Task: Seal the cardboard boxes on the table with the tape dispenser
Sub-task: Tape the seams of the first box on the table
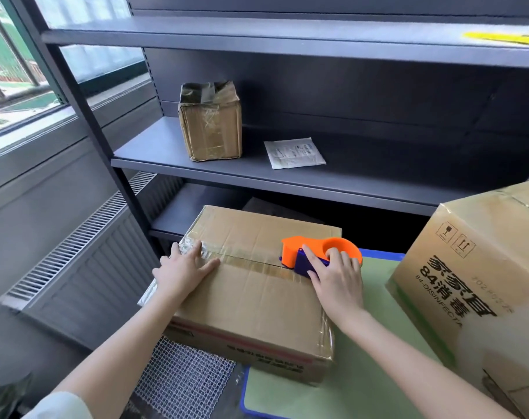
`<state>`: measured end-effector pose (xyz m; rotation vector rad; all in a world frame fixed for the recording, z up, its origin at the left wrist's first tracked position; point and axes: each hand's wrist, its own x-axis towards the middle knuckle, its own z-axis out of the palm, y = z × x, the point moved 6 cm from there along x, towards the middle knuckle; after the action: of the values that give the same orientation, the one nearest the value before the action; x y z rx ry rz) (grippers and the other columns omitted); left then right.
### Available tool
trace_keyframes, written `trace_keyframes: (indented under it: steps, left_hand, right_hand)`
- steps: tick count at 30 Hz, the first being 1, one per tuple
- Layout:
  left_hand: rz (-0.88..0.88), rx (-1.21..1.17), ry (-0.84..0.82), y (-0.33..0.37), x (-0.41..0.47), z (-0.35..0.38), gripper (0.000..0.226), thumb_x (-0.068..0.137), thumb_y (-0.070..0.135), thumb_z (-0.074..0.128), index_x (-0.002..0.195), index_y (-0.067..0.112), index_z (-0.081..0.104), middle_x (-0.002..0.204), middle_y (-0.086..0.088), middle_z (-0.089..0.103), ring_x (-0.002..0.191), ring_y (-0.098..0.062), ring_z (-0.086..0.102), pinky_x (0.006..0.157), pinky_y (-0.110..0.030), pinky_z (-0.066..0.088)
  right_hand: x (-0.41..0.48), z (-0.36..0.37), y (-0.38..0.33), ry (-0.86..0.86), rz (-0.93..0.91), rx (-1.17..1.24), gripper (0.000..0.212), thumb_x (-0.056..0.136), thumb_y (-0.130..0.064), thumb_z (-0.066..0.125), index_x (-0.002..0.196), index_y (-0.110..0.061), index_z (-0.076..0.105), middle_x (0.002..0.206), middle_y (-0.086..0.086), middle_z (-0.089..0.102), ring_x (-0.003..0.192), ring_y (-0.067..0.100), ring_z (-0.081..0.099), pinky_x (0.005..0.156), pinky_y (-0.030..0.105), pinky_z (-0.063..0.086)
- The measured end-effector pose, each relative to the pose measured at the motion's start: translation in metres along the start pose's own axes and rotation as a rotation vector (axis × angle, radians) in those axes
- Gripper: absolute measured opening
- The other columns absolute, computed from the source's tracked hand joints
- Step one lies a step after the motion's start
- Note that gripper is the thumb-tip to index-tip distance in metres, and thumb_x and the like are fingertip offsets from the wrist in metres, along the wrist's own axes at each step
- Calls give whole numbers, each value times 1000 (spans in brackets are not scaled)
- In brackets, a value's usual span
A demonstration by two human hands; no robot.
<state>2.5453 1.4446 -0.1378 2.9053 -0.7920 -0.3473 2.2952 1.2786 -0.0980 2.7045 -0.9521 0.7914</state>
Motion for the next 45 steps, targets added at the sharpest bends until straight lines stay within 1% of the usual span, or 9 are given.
trace_keyframes:
  steps: [10,15,19,23,26,30,34,37,45]
  left_hand:
    - [-9,183,19,40,-64,14,66,90,67,25,146,31,24,120,-13,43,103,-33,53,64,-34,39]
    - [83,155,65,72,-109,21,46,100,30,28,146,26,24,114,-13,40,93,-30,59,62,-35,43]
    - [170,26,34,96,-136,25,51,94,11,31,143,27,30,110,-9,35,83,-28,62,61,-32,43]
    - [207,61,30,109,-144,24,41,94,19,37,132,34,43,105,-5,43,90,-27,62,61,-30,40]
    - [235,156,73,104,-130,17,47,92,16,43,135,35,39,109,-4,50,98,-24,58,66,-31,43]
    - [429,333,92,99,-109,14,71,91,13,48,149,36,16,132,-6,38,117,-23,39,89,-31,41]
    - [669,402,2,97,-91,22,86,86,17,60,150,31,5,159,-6,-2,145,-26,5,117,-37,6]
    - [784,475,-39,99,-83,28,94,84,31,65,150,27,-3,158,-2,-9,146,-26,-6,117,-42,-6]
    - [867,455,-40,97,-79,36,104,80,37,69,150,23,-6,159,2,-3,146,-18,1,117,-35,5]
  right_hand:
    - [7,9,-10,-124,28,230,67,55,14,78,118,-3,63,88,21,56,70,38,58,61,39,50]
    - [5,5,9,-229,80,335,58,75,15,60,131,-3,53,111,27,51,92,46,53,75,44,47]
    - [0,-1,14,-170,28,229,62,55,11,79,114,-2,65,99,24,58,81,42,60,70,46,52]
    - [-8,-10,16,-133,-27,67,59,57,-8,79,114,-4,65,115,20,60,117,39,40,102,54,31]
    - [-20,-18,2,-133,-94,119,60,62,-16,76,120,-6,62,129,20,54,128,37,30,108,50,17]
    - [-36,-19,-31,-267,-166,186,64,66,-29,77,124,-8,60,132,17,54,128,31,45,109,42,32]
    - [-49,-7,-52,-651,-80,280,69,94,-46,41,150,-13,16,156,11,15,144,26,10,116,39,9]
    - [-51,2,-62,-720,-13,217,78,91,-57,38,150,-12,13,156,13,12,144,30,8,116,43,7]
    - [-62,10,-82,-789,63,77,98,82,-67,47,150,-10,6,156,21,-4,143,38,-7,116,49,-4]
